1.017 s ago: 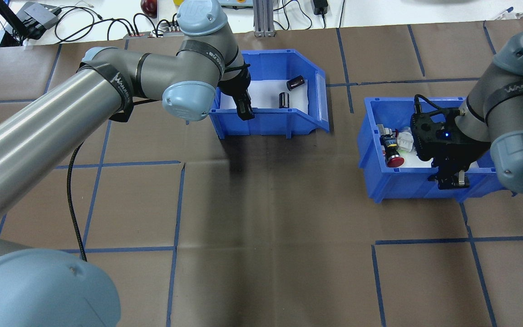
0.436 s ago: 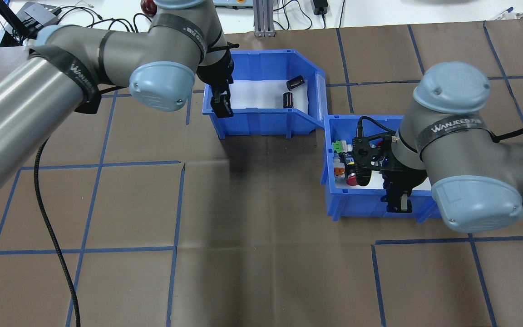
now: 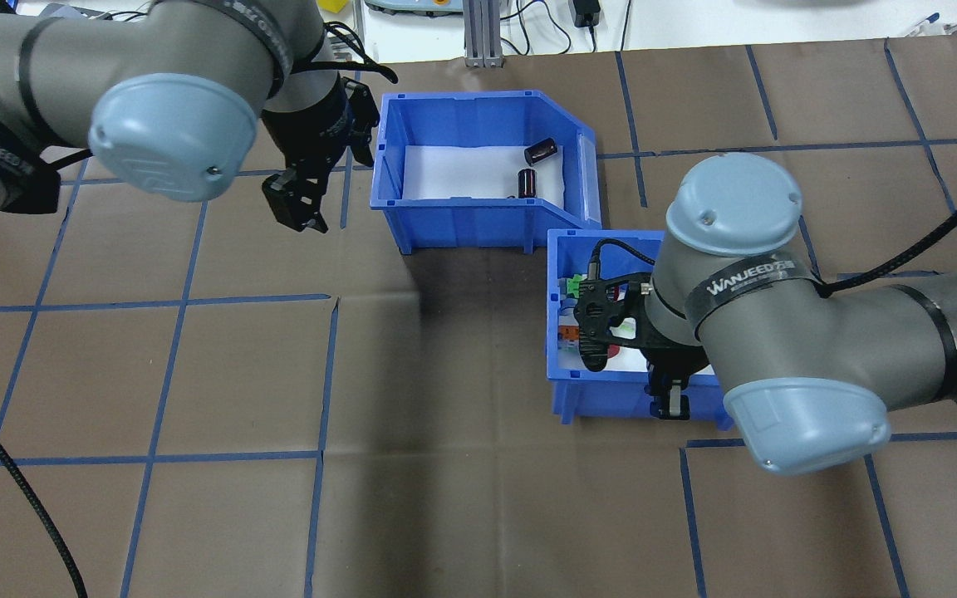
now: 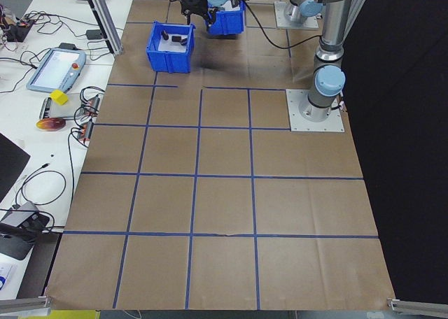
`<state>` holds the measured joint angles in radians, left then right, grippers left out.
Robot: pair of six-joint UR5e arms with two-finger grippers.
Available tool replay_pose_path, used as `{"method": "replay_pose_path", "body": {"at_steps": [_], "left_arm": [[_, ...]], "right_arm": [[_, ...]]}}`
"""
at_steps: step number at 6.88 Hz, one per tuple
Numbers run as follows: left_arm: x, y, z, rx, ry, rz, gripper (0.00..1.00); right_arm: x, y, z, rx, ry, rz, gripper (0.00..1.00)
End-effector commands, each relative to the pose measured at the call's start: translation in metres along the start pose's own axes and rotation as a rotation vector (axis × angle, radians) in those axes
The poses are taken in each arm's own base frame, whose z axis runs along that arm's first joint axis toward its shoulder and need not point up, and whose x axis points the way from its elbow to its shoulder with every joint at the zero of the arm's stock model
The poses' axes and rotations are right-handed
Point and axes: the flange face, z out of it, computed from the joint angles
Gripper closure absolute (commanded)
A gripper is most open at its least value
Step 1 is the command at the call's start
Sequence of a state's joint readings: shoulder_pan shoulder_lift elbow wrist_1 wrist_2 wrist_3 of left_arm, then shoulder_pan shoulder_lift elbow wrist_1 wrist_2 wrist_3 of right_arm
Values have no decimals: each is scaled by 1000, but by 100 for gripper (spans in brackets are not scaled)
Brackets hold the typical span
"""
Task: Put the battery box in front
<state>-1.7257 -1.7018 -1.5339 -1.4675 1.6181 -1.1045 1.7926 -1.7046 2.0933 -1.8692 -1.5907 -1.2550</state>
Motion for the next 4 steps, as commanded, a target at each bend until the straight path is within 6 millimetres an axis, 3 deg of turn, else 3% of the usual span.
{"method": "replay_pose_path", "body": {"at_steps": [1, 2, 3, 4], "left_arm": [[-37, -9, -22, -29, -52, 324, 2], [-50, -6, -31, -23, -79, 588, 1], [-76, 2, -41, -73, -142, 646, 0], [-88, -4, -49, -76, -143, 712, 0]], "right_arm": [[-31, -45, 2, 0, 25, -6, 93], [-47, -70, 6, 5, 45, -25, 93], [-57, -90, 14, 7, 57, -58, 93], [-58, -104, 22, 10, 79, -101, 92]]}}
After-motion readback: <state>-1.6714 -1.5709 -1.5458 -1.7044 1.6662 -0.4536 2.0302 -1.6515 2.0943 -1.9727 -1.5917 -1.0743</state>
